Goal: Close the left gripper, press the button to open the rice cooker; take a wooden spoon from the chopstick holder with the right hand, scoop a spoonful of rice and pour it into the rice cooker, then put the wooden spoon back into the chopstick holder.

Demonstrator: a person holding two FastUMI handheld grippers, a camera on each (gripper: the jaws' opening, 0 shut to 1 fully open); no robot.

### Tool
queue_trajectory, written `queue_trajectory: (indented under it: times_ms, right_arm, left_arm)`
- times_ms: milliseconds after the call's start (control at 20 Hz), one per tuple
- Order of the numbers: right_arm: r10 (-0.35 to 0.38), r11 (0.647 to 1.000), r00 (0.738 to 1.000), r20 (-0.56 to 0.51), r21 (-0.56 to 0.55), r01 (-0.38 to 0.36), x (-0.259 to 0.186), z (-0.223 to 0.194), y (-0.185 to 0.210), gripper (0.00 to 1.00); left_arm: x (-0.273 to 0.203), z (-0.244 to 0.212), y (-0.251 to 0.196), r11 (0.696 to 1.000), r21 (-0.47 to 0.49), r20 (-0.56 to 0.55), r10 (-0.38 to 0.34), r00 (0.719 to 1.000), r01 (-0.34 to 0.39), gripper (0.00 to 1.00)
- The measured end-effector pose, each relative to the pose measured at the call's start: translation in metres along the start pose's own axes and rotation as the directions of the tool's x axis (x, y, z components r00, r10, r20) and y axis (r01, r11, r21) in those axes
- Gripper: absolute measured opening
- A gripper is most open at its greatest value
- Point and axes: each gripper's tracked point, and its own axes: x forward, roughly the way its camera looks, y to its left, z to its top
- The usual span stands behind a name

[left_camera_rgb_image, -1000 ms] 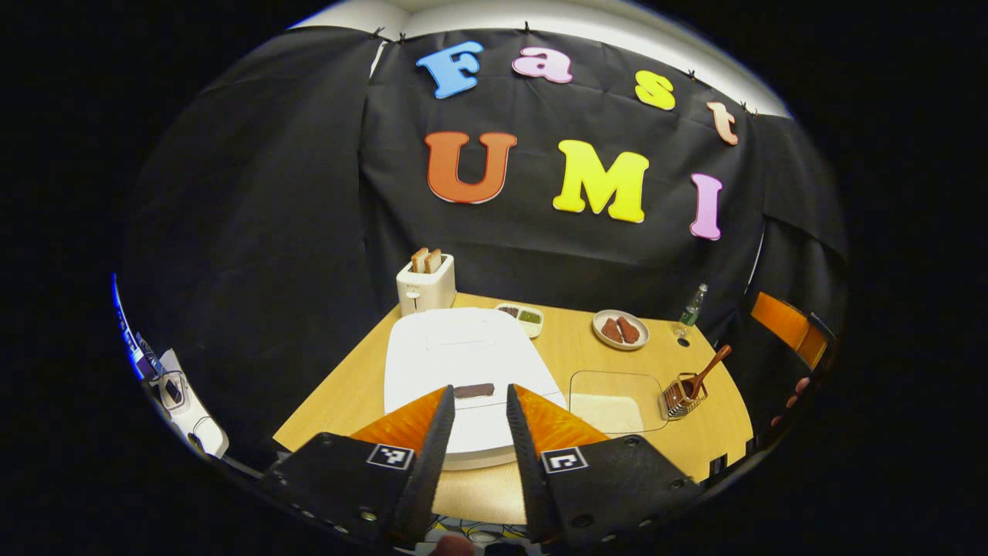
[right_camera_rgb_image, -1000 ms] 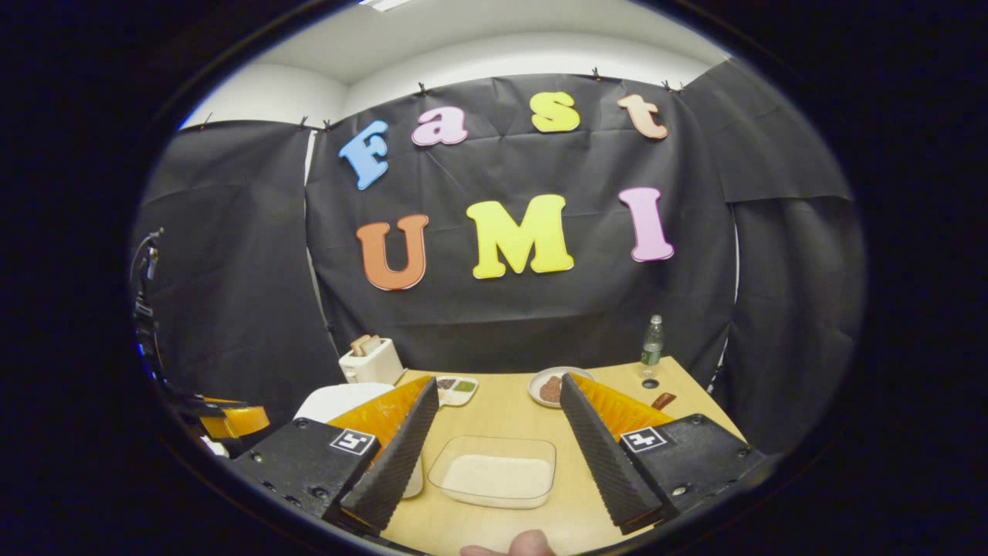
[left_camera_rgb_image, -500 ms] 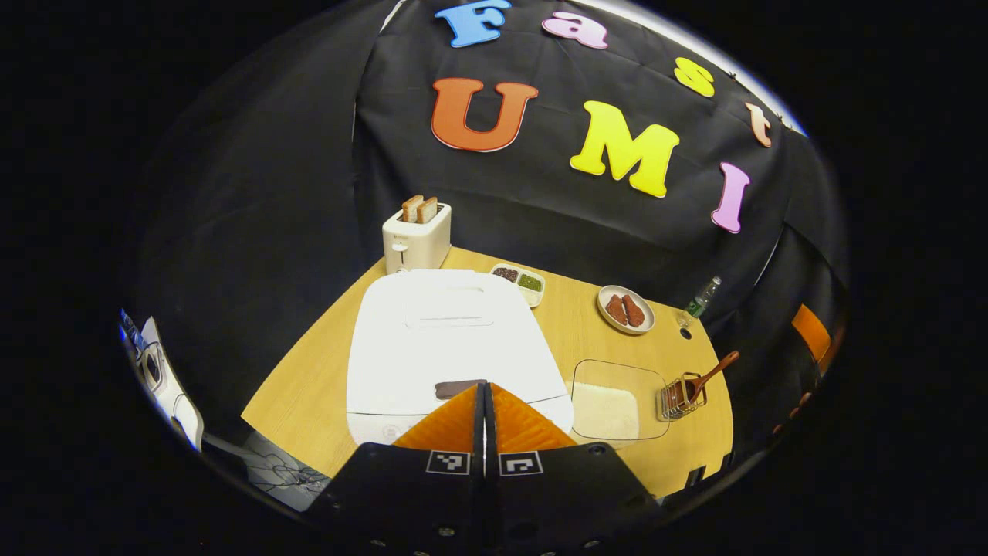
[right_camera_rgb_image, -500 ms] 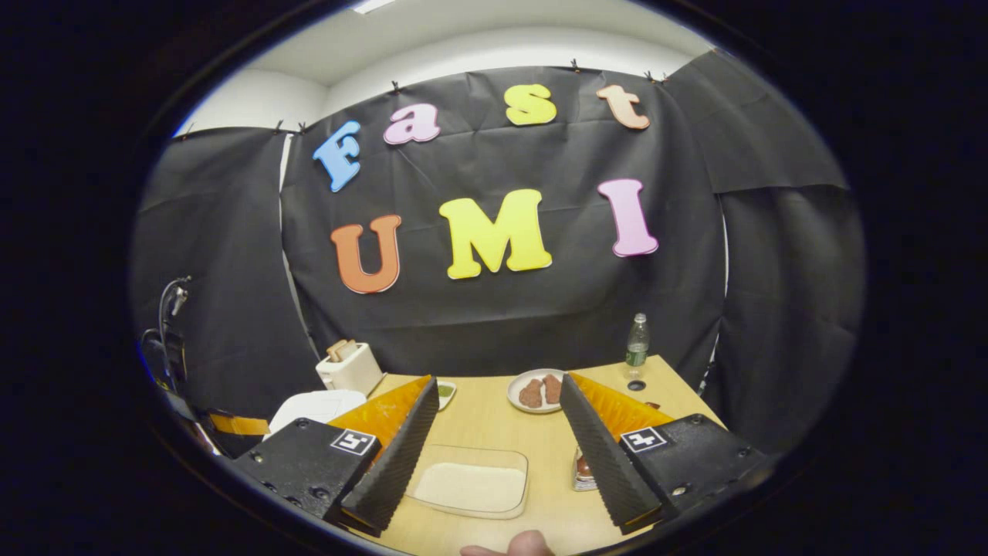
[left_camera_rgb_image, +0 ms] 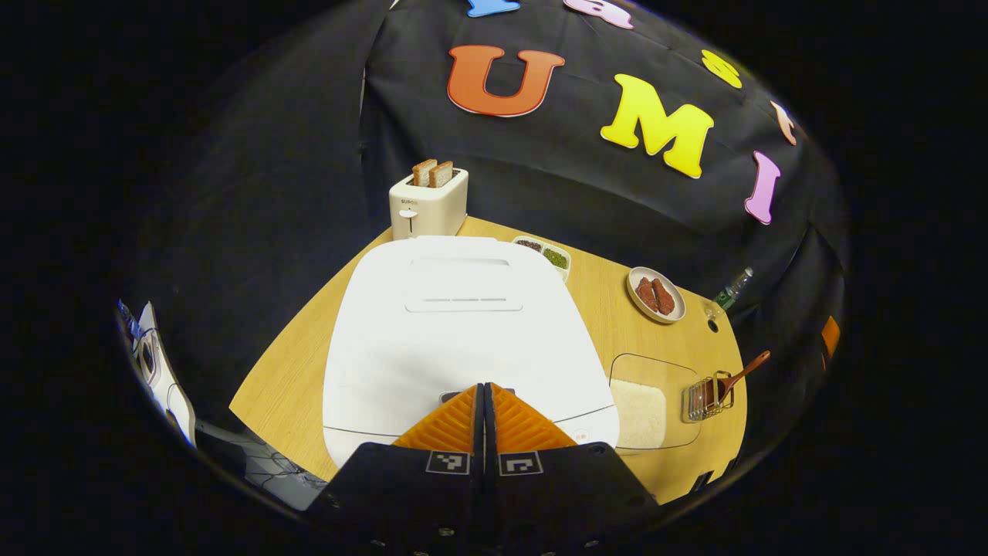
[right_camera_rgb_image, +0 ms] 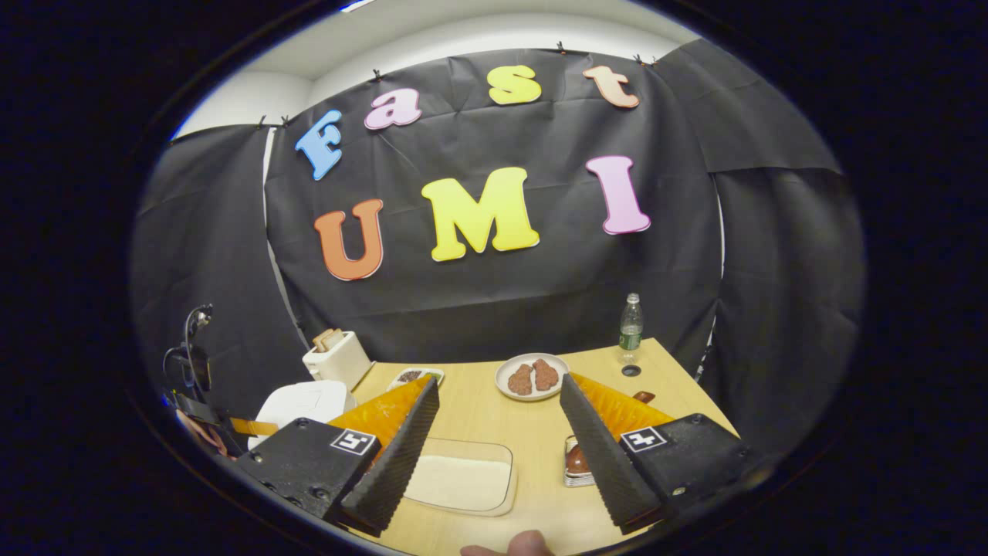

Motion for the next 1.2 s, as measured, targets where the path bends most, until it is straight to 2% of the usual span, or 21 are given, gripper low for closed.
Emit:
queue_trajectory:
  times_ms: [100, 150, 300, 350, 400, 450, 550, 650, 750, 800, 1000, 1050, 1150, 1200]
  right_arm:
    - [0.004, 1.0, 1.0, -0.01, -0.001, -0.004, 0.003, -0.002, 0.002, 0.96]
    - [0.008, 1.0, 1.0, -0.015, -0.002, -0.008, 0.004, -0.003, 0.003, 1.0]
    - [0.024, 1.0, 0.999, -0.03, -0.008, -0.025, 0.005, -0.008, 0.009, 1.0]
    - [0.027, 1.0, 0.999, -0.034, -0.011, -0.027, 0.005, -0.01, 0.01, 1.0]
    - [0.032, 0.999, 0.999, -0.039, -0.009, -0.032, 0.004, -0.012, 0.012, 0.96]
    - [0.039, 0.999, 0.998, -0.042, -0.005, -0.04, 0.004, -0.012, 0.016, 1.0]
    - [0.055, 0.998, 0.998, -0.042, 0.001, -0.055, 0.005, -0.01, 0.022, 1.0]
    - [0.068, 0.998, 0.997, -0.041, -0.007, -0.068, 0.006, -0.006, 0.027, 0.96]
    - [0.077, 0.997, 0.996, -0.035, -0.019, -0.078, 0.007, 0.0, 0.032, 0.98]
    - [0.083, 0.996, 0.996, -0.035, -0.024, -0.084, 0.006, 0.002, 0.036, 1.0]
    - [0.106, 0.993, 0.994, -0.017, -0.055, -0.107, 0.0, 0.01, 0.044, 0.96]
    - [0.108, 0.992, 0.994, -0.014, -0.067, -0.109, -0.001, 0.012, 0.045, 1.0]
    - [0.101, 0.992, 0.995, -0.004, -0.078, -0.101, -0.003, 0.017, 0.041, 0.96]
    - [0.089, 0.993, 0.996, -0.005, -0.079, -0.089, -0.005, 0.016, 0.036, 0.96]
  left_arm:
    - [0.003, -0.001, -0.001, 1.0, -0.004, 0.017, -0.001, 1.0, 0.001, 0.0]
    - [0.004, -0.002, 0.0, 1.0, -0.004, 0.018, 0.0, 1.0, 0.0, 0.0]
    - [0.003, -0.014, 0.001, 1.0, 0.025, -0.02, 0.006, 1.0, -0.006, 0.0]
    - [0.006, -0.011, 0.002, 0.999, 0.039, 0.0, -0.001, 1.0, 0.001, 0.0]
    - [0.003, -0.013, 0.001, 0.999, 0.034, -0.01, -0.004, 1.0, 0.004, 0.0]
    - [0.008, -0.012, 0.001, 1.0, 0.022, -0.008, -0.008, 1.0, 0.008, 0.01]
    - [0.005, -0.004, 0.0, 1.0, 0.017, 0.021, -0.009, 1.0, 0.009, 0.0]
    - [-0.006, 0.02, -0.001, 1.0, 0.01, 0.125, -0.006, 0.992, 0.005, 0.0]
    - [-0.023, 0.053, -0.005, 1.0, 0.003, 0.249, -0.017, 0.968, 0.017, 0.01]
    - [-0.032, 0.071, -0.006, 1.0, 0.013, 0.319, -0.02, 0.948, 0.017, 0.01]
    - [-0.059, 0.126, -0.013, 0.999, 0.053, 0.499, -0.028, 0.866, 0.002, 0.02]
    - [-0.064, 0.137, -0.015, 0.998, 0.058, 0.532, -0.03, 0.846, -0.001, 0.04]
    - [-0.077, 0.155, -0.019, 0.998, 0.07, 0.595, -0.043, 0.803, 0.001, 0.14]
    - [-0.09, 0.163, -0.019, 0.996, 0.085, 0.632, -0.038, 0.774, -0.02, 0.25]
